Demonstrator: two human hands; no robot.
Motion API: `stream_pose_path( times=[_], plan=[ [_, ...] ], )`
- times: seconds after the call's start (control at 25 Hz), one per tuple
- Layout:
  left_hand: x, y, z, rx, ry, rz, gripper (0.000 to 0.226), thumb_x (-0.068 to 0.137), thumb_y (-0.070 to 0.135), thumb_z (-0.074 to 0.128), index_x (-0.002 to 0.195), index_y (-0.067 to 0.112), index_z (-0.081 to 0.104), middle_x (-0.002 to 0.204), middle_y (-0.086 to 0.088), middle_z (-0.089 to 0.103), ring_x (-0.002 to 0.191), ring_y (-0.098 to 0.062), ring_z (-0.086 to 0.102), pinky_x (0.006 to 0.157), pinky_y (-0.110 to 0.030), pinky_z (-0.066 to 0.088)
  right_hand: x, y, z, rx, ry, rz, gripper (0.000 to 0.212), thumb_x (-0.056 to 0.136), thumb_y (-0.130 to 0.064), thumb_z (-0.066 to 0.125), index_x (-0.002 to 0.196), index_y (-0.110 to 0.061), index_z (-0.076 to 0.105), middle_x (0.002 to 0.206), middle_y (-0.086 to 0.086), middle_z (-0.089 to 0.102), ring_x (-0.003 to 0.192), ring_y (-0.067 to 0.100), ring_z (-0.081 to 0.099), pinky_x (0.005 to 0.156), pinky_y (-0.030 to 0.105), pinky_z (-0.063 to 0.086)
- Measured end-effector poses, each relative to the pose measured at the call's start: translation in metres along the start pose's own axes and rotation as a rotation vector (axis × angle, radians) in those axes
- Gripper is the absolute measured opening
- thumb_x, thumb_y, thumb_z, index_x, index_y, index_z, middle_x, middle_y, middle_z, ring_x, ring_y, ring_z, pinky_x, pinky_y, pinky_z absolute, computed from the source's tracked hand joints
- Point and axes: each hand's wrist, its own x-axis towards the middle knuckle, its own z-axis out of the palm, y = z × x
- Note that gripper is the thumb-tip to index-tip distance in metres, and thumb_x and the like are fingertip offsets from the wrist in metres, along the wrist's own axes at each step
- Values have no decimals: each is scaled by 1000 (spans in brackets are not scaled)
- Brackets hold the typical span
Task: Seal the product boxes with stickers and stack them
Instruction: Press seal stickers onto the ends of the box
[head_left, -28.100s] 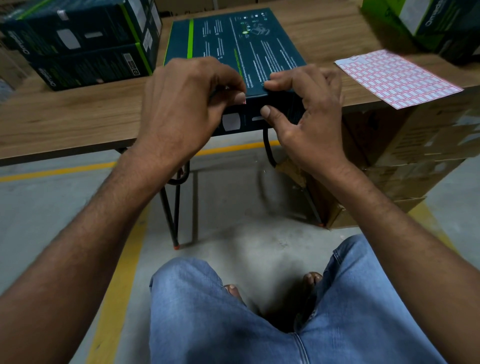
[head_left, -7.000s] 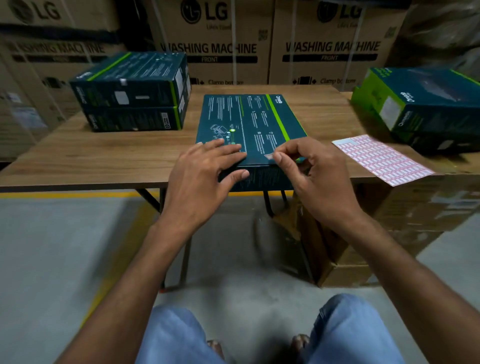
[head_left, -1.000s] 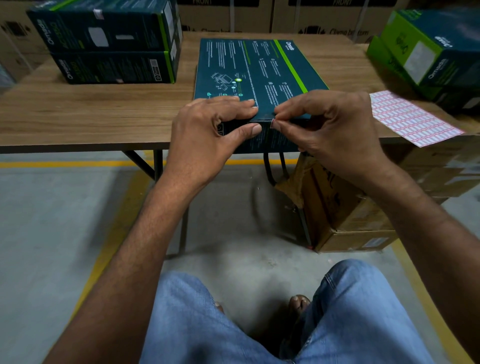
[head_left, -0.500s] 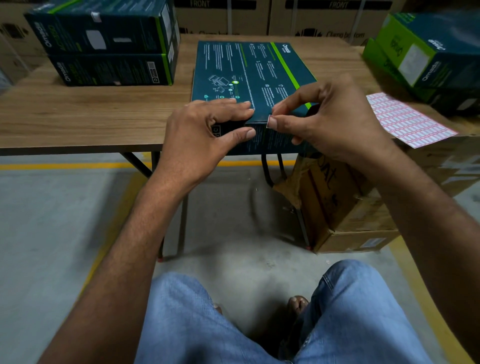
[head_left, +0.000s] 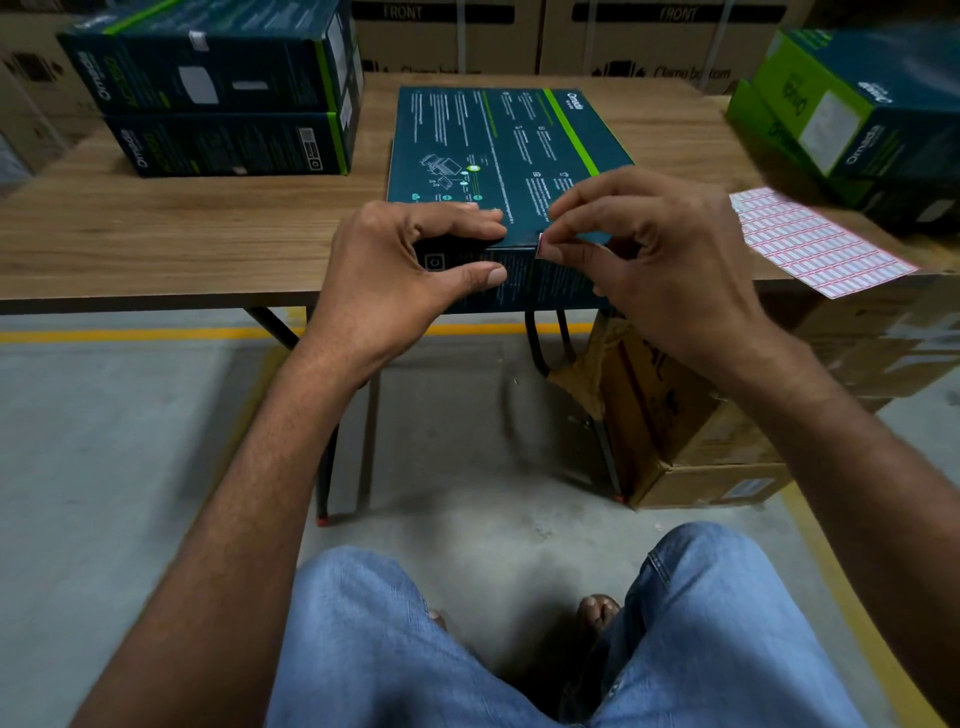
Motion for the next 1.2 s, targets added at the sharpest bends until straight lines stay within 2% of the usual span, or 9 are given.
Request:
stream_pose_path(
  times=[0.12, 0.36, 0.56, 0.76, 0.96, 1.08, 1.2],
  plan=[
    [-1, 0, 0, 2, 3, 2, 39, 80, 24, 91, 115, 13, 80, 120, 5, 76, 120, 0, 68, 108, -30, 53, -1, 1, 2, -17, 2, -31, 18, 96, -35, 74, 101, -20, 83, 111, -6, 76, 96, 8, 71, 74, 38, 60],
    [-1, 1, -2, 13, -15, 3, 39, 81, 25, 90, 117, 13, 79, 122, 5, 75, 121, 0, 67, 108, -30, 53, 2, 2, -1, -10, -97, -30, 23, 98, -37, 69, 109, -21, 82, 114, -7, 75, 93, 2, 67, 73, 31, 59],
    [-1, 1, -2, -42, -32, -5, 39, 80, 19, 91, 115, 11, 79, 121, 4, 75, 118, -1, 68, 105, -26, 54, 1, 3, -4, -56, -95, 19, 22, 95, -44, 73, 111, -32, 80, 115, -17, 73, 98, 3, 68, 76, 33, 57],
    [-1, 2, -6, -75, -61, 6, 39, 78, 7, 91, 114, 7, 79, 120, 2, 76, 114, -4, 71, 102, -25, 55, -9, 9, -1, -134, -39, 54, 31, 89, -49, 75, 116, -34, 77, 116, -19, 70, 97, 13, 53, 72, 20, 36],
    [-2, -1, -8, -59, -69, 37, 39, 78, 8, 91, 115, 9, 79, 121, 2, 75, 116, -5, 70, 103, -25, 54, -12, 8, 5, -77, 32, 8, 24, 96, -46, 73, 109, -27, 81, 110, -12, 73, 97, 10, 44, 77, 13, 30],
    [-2, -2, -6, -54, -59, 50, 38, 79, 9, 90, 115, 8, 79, 121, 2, 76, 116, -5, 70, 103, -25, 54, -8, 12, 10, -90, 18, -36, 21, 97, -40, 73, 108, -25, 82, 109, -9, 74, 96, 14, 46, 75, 24, 38],
    [-2, -3, -5, -52, -45, 58, 37, 78, 10, 91, 114, 8, 79, 120, 1, 76, 116, -6, 70, 104, -28, 54, -4, 16, 10, -90, -30, -79, 20, 97, -39, 72, 112, -28, 80, 112, -11, 74, 96, 19, 50, 77, 32, 40]
  ],
)
